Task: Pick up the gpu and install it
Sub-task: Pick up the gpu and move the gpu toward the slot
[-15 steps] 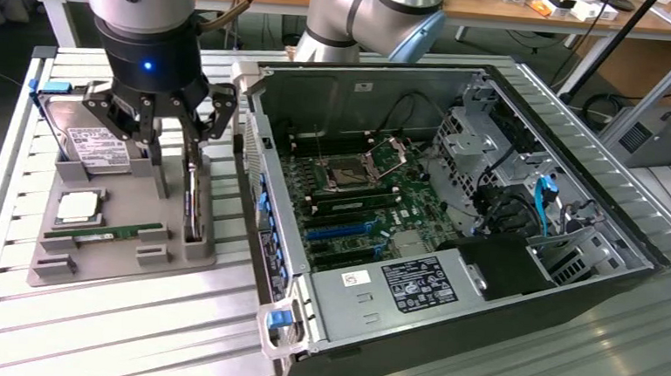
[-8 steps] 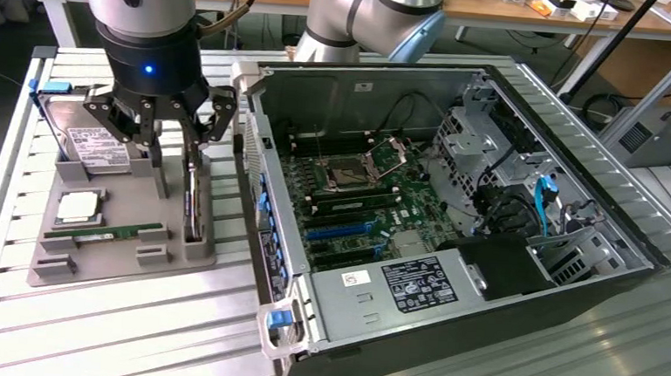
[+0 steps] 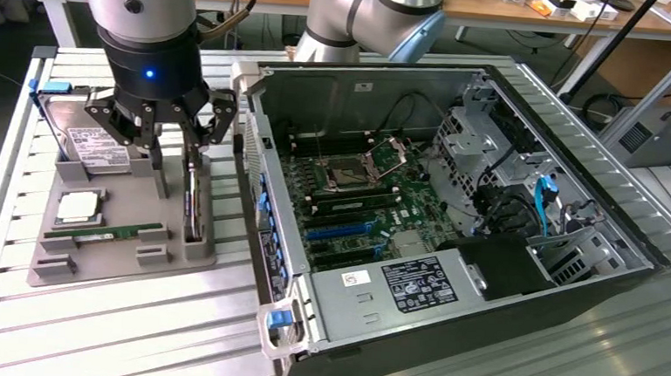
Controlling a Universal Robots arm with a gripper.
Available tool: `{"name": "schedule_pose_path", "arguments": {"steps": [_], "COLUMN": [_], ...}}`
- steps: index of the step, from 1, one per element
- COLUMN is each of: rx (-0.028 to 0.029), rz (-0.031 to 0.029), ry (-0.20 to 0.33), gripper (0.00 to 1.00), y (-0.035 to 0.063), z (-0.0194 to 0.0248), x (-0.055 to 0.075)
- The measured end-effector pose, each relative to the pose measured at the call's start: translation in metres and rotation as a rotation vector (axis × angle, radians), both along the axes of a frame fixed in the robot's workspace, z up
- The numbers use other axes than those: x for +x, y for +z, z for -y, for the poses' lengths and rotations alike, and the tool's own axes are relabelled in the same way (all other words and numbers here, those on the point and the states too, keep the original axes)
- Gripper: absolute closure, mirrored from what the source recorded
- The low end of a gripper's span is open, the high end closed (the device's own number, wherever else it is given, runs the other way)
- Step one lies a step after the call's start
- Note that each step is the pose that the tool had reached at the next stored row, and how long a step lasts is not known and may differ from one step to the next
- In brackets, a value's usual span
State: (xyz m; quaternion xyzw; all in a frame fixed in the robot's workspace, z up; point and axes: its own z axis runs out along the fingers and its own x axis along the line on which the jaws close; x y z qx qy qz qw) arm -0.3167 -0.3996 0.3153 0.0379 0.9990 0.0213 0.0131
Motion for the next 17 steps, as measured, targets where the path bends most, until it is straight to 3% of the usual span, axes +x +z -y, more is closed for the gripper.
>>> {"name": "schedule_pose_path", "arguments": {"steps": [7,12,17], "rx": [0.0,0.0,-0.0041], "rz": [0.0001,0.0,0.0], "ry": [0.0,0.0,0.0], "gripper": [0.52,0.52,0.52], "y": [-0.0062,-0.0174,-0.0213], "z": [0.0001,0.0002,-0.0028], "x": [0.0,0.0,0.0]}}
